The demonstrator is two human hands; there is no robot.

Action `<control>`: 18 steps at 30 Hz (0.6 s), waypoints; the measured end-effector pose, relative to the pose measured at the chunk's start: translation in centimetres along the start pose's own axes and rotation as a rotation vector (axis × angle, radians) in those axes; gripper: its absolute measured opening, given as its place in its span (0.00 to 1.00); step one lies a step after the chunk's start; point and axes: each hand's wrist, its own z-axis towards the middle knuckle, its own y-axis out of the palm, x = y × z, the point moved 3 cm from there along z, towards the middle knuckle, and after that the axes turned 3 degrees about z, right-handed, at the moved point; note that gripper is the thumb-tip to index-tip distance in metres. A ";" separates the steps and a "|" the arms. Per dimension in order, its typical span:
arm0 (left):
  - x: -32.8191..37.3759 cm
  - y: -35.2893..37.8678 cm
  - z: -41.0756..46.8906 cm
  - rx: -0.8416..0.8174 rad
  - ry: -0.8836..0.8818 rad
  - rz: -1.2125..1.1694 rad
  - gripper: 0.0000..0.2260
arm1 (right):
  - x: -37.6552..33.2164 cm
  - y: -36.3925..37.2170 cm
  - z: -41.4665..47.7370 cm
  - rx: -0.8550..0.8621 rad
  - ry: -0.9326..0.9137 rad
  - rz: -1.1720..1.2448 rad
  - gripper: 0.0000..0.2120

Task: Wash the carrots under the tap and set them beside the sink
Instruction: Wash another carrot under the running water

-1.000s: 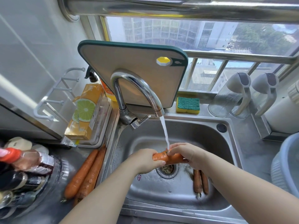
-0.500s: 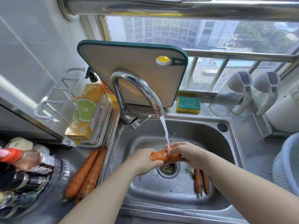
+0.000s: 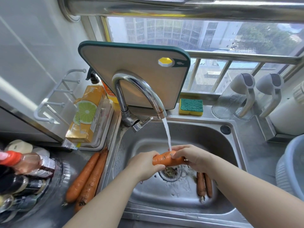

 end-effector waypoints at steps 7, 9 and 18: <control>0.7 0.2 -0.8 0.086 0.025 0.043 0.15 | -0.8 0.1 0.3 0.090 -0.031 -0.034 0.07; 0.6 0.1 -0.7 0.091 0.018 0.041 0.16 | -0.8 0.0 0.1 0.021 -0.025 -0.010 0.11; 0.5 -0.1 -0.7 0.157 0.035 0.061 0.15 | -1.1 0.1 0.1 0.022 -0.051 -0.011 0.11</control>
